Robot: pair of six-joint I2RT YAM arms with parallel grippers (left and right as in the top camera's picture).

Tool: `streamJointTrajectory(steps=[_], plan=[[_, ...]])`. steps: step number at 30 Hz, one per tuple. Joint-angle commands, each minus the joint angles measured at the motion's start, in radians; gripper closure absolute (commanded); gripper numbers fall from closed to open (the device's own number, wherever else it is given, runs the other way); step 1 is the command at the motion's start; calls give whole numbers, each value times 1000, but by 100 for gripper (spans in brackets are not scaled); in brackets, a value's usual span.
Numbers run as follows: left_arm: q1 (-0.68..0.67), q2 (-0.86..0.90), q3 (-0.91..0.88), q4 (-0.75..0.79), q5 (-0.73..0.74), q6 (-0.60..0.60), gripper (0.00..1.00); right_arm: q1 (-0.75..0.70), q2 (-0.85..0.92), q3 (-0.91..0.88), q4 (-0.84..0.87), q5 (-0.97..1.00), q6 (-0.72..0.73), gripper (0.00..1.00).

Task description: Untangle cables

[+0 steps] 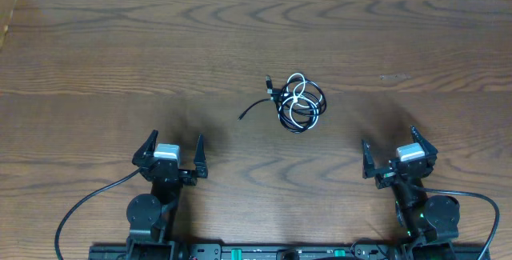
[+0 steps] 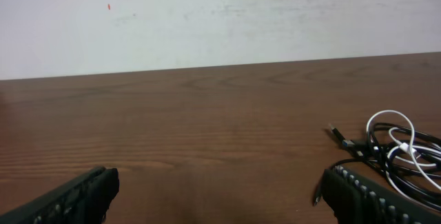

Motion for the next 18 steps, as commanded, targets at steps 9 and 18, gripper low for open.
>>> streamJointTrajectory(steps=[9,18], plan=[[0,-6,-10,-30,39,-8,2,3,-5,-1,3,3,-4,1],[0,-2,47,-73,39,-158,2,2,-5,9,-16,24,190,1]])
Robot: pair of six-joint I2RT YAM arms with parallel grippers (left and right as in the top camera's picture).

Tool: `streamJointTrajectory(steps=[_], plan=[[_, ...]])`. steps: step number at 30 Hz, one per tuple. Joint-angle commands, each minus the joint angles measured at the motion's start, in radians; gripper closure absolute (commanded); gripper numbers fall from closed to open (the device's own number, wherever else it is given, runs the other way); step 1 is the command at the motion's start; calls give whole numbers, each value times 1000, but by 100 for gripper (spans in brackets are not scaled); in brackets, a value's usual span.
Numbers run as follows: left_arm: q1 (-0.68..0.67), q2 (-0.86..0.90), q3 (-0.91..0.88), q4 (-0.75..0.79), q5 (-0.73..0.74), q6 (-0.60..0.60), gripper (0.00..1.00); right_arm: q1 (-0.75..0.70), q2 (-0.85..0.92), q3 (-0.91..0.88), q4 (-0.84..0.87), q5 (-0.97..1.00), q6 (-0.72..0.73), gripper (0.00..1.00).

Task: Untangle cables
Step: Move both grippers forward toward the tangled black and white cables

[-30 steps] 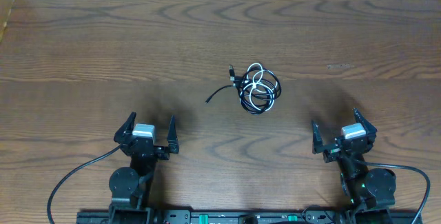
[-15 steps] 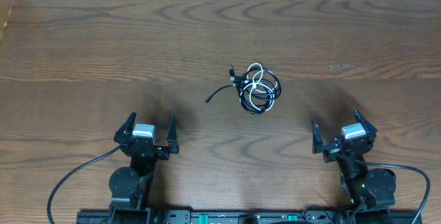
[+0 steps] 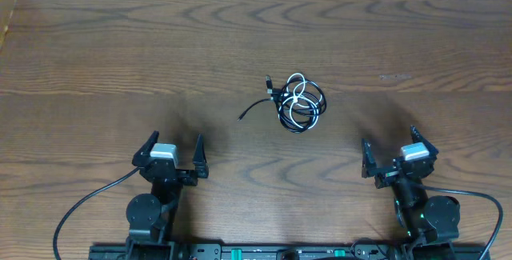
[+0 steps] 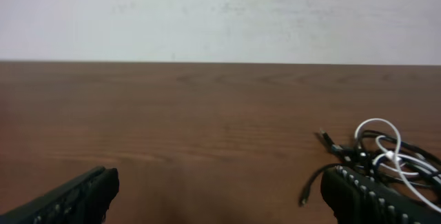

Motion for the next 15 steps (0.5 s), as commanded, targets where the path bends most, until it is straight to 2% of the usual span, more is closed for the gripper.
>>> streamJointTrajectory(steps=[1,9,15], plan=[[0,1,41,-57,34,-73,2,2,-4,16,-35,31,109,1],[0,156,240,-269,35,-93,2,2,91,160,-246,64,138,1],[0,340,440,-409,42,-95,2,2,264,310,-343,64,145,1]])
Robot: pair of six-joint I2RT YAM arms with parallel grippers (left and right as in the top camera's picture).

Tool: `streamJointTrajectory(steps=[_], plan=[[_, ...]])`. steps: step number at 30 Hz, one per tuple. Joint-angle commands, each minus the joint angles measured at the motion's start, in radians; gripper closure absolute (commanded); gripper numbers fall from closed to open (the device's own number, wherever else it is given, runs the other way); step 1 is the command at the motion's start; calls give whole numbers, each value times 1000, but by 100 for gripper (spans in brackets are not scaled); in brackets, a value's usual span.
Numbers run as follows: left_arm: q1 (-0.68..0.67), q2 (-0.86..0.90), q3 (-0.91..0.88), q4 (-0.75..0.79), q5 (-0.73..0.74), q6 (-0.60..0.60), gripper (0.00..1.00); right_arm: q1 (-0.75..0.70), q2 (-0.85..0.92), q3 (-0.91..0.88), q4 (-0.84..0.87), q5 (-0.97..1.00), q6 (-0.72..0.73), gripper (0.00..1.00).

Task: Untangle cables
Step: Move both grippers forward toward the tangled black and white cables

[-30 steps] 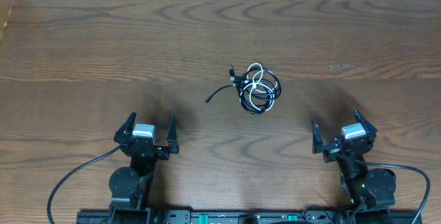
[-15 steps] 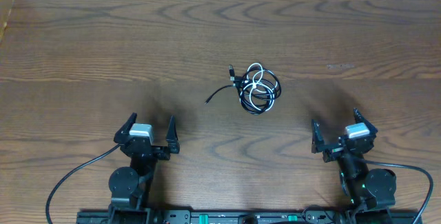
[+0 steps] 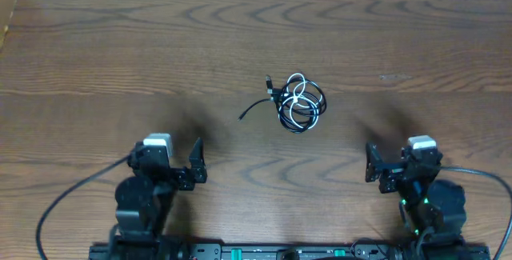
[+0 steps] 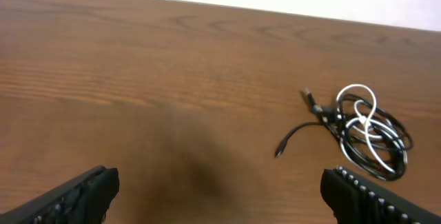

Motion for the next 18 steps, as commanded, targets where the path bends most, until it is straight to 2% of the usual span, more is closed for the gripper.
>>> streamJointTrajectory(steps=[1,9,13,18], plan=[[0,106,138,-78,17,-14,2,2,102,100,-31,15,21,1],[0,386,443,-332,21,-14,2,2,431,327,-185,5,21,1],[0,534,607,-508,63,-14,2,2,620,479,-324,-16,16,1],[0,673,753,-703,62,-14,2,2,814,650,-482,-15,-62,1]])
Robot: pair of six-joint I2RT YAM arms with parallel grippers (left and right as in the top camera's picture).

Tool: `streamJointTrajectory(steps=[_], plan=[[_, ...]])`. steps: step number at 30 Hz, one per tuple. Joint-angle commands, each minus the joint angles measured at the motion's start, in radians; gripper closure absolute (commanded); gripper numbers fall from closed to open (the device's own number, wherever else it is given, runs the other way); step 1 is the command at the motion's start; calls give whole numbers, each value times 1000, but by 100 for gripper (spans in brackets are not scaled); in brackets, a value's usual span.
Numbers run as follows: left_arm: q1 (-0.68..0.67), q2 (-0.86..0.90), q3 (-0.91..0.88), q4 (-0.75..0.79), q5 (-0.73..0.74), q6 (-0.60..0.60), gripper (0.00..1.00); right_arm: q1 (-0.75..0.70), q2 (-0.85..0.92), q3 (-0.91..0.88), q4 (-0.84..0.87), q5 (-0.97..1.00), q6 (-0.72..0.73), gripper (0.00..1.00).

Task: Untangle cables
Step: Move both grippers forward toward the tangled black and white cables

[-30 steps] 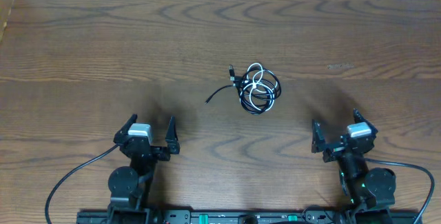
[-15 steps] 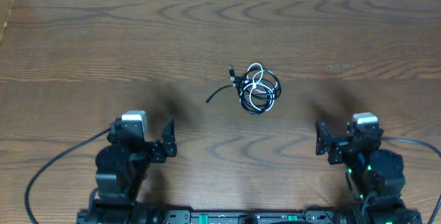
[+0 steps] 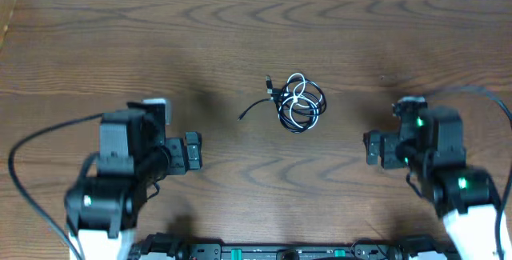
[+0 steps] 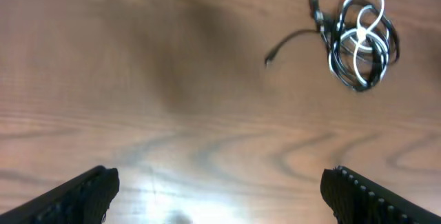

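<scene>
The cables (image 3: 298, 102) lie as one small tangle of black and white loops at the table's middle, with a black loose end (image 3: 244, 116) trailing to the left. In the left wrist view the tangle (image 4: 358, 39) is at the upper right, far ahead of the fingers. My left gripper (image 3: 164, 154) hangs above the table, left and nearer than the tangle, looking down; its fingers (image 4: 72, 198) stand wide apart, holding nothing. On the other side of the tangle my right gripper (image 3: 400, 150) is also raised and looks open and empty, with one finger showing.
The brown wooden table (image 3: 96, 44) runs to a pale wall at the back. Black supply cables (image 3: 32, 152) loop from both arms near the front edge. Nothing else lies on the table.
Both arms have risen from the front edge and come forward toward the table's middle. The left wrist camera now looks straight down at the table. The tangle has not moved.
Both grippers first sat low at the front edge, open, with the left wrist camera looking level across the table. Then the left wrist tilted down step by step. Now both arms are raised and nearer the tangle, which lies untouched.
</scene>
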Motion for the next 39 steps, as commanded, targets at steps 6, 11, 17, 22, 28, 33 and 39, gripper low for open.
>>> streamJointTrajectory(steps=[6,11,17,22,28,33,39], plan=[[0,108,72,-106,21,-10,2,2,181,154,-60,-51,-22,1],[0,139,72,-11,25,-87,1,2,183,154,-34,-63,-21,1],[-3,186,72,270,95,-180,1,2,183,154,-23,-63,-21,1],[-64,291,72,402,98,-186,3,2,183,154,-22,-63,-20,1],[-175,479,72,529,83,-185,5,2,183,154,-20,-63,-12,1],[-267,632,72,635,83,-185,7,2,183,154,-19,-62,-13,1],[-367,789,72,720,83,-185,7,2,183,154,-19,-62,-13,1]])
